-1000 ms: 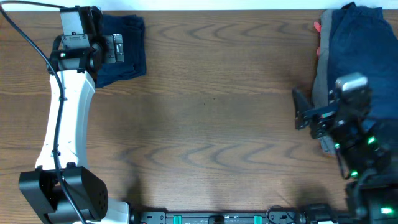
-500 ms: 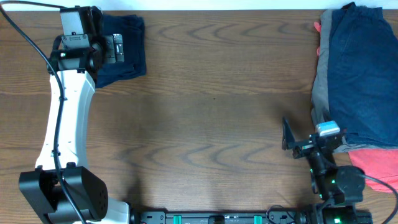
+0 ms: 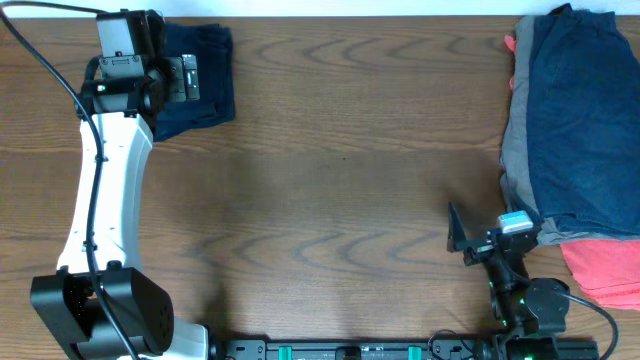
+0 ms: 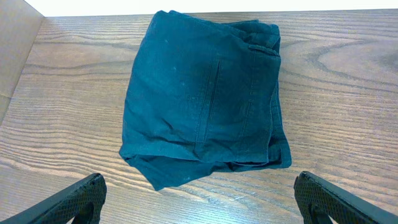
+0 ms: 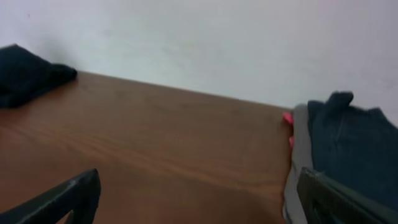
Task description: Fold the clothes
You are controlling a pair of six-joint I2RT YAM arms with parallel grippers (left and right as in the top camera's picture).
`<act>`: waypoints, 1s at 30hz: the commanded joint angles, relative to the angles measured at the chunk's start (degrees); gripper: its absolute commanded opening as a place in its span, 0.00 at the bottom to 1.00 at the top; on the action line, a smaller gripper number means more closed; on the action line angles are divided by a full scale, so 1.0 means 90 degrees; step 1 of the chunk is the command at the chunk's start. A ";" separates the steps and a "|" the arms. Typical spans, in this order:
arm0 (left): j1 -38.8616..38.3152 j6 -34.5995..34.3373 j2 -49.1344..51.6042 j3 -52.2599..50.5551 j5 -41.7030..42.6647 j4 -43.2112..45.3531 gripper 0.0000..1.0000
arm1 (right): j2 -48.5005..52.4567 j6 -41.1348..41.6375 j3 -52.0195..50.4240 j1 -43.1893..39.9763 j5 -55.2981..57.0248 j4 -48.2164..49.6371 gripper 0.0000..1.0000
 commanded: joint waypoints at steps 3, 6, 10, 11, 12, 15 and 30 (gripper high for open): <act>0.0002 -0.0032 0.0034 0.0012 -0.0075 -0.0002 0.98 | -0.0335 0.0053 -0.0039 -0.0053 0.0107 -0.0435 0.99; 0.0002 -0.0032 0.0034 0.0012 -0.0075 -0.0002 0.98 | -0.0333 0.0053 -0.0039 -0.0051 0.0160 -0.0440 0.99; 0.0002 -0.0032 0.0034 0.0012 -0.0073 -0.0002 0.98 | -0.0333 0.0056 -0.0039 -0.0051 0.0151 -0.0435 0.99; 0.0002 -0.0032 0.0034 0.0012 -0.0073 -0.0002 0.98 | -0.0333 0.0056 -0.0039 -0.0051 0.0151 -0.0437 0.99; 0.0002 -0.0032 0.0034 0.0012 -0.0073 -0.0002 0.98 | -0.0333 0.0056 -0.0039 -0.0051 0.0151 -0.0437 0.99; 0.0002 -0.0032 0.0034 0.0012 -0.0073 -0.0002 0.98 | -0.0330 0.0056 -0.0039 -0.0051 0.0151 -0.0437 0.99; 0.0002 -0.0032 0.0034 0.0012 -0.0073 -0.0002 0.98 | -0.0330 0.0056 -0.0039 -0.0051 0.0151 -0.0437 0.99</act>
